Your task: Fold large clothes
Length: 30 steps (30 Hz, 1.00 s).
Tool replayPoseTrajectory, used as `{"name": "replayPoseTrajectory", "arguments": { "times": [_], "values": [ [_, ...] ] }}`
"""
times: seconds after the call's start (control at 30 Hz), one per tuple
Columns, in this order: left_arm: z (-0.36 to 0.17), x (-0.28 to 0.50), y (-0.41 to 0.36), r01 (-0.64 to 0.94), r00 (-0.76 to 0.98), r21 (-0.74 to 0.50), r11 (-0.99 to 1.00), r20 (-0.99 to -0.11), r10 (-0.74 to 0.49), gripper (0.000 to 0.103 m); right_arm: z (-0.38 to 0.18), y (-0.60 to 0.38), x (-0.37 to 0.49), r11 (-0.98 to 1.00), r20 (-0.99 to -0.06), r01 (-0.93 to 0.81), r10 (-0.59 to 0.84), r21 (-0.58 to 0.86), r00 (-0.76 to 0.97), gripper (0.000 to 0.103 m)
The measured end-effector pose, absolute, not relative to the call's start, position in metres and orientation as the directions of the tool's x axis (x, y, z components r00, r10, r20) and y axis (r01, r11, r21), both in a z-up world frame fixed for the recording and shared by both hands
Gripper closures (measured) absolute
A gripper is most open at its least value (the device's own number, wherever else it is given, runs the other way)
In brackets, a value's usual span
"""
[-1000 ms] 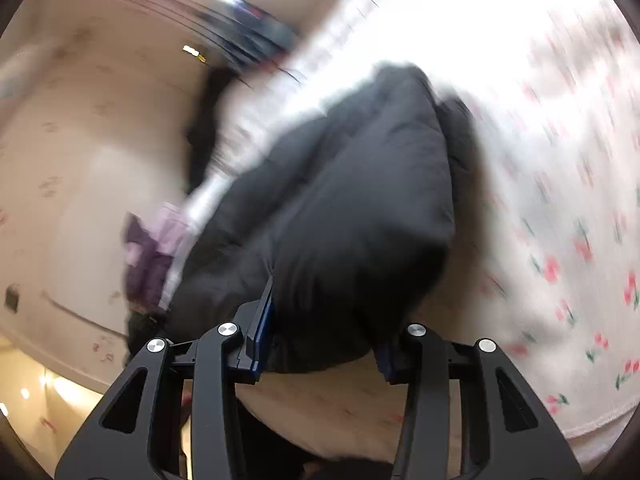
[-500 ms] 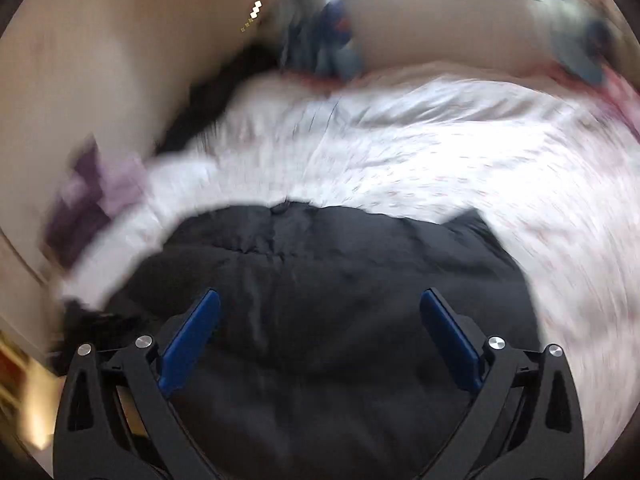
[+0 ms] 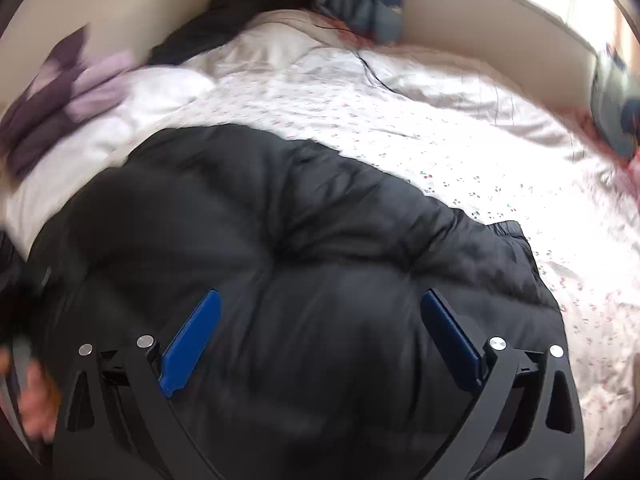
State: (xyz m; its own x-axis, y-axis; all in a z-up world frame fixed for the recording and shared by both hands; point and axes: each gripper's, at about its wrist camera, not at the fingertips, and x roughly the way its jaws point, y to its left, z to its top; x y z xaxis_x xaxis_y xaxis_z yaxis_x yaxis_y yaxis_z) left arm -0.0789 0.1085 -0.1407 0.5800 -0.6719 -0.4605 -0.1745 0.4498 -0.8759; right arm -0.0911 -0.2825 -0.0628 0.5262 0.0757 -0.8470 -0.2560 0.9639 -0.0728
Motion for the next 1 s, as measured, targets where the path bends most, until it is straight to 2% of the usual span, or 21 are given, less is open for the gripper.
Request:
{"name": "replayPoseTrajectory", "arguments": {
  "times": [0.1,0.17,0.3,0.47,0.6,0.7,0.87,1.0],
  "values": [
    [-0.136,-0.079,0.104,-0.165,0.576,-0.861,0.481,-0.480,-0.661,0.033,-0.099,-0.270,-0.086,0.950,-0.888,-0.292,0.036,-0.113,0.459,0.006],
    [-0.133,-0.080,0.102,-0.160,0.579,-0.850,0.503,-0.493,-0.649,0.033,-0.095,-0.271,-0.081,0.960,-0.897,-0.267,0.043,-0.085,0.440,0.006],
    [-0.133,-0.083,0.107,-0.168,0.589,-0.860,0.482,-0.480,-0.650,0.033,-0.064,-0.272,-0.113,0.960,-0.850,-0.266,0.073,-0.081,0.521,0.006],
    [-0.133,-0.076,0.108,-0.163,0.590,-0.856,0.491,-0.483,-0.647,0.033,-0.092,-0.272,-0.123,0.950,-0.889,-0.297,0.051,-0.097,0.455,0.006],
    [-0.132,-0.080,0.114,-0.166,0.611,-0.871,0.462,-0.459,-0.645,0.033,-0.066,-0.277,-0.129,0.958,-0.844,-0.275,0.079,-0.083,0.530,0.006],
    [-0.133,-0.079,0.118,-0.172,0.627,-0.882,0.439,-0.442,-0.642,0.033,-0.091,-0.270,-0.130,0.939,-0.888,-0.326,0.056,-0.108,0.457,0.006],
    [-0.129,-0.081,0.119,-0.155,0.639,-0.887,0.436,-0.426,-0.640,0.033,-0.072,-0.287,-0.130,0.963,-0.847,-0.266,0.106,-0.043,0.520,0.006],
    [-0.133,-0.088,0.122,-0.170,0.648,-0.893,0.417,-0.420,-0.635,0.033,-0.094,-0.288,-0.124,0.958,-0.877,-0.286,0.107,-0.036,0.468,0.006]
  ]
}}
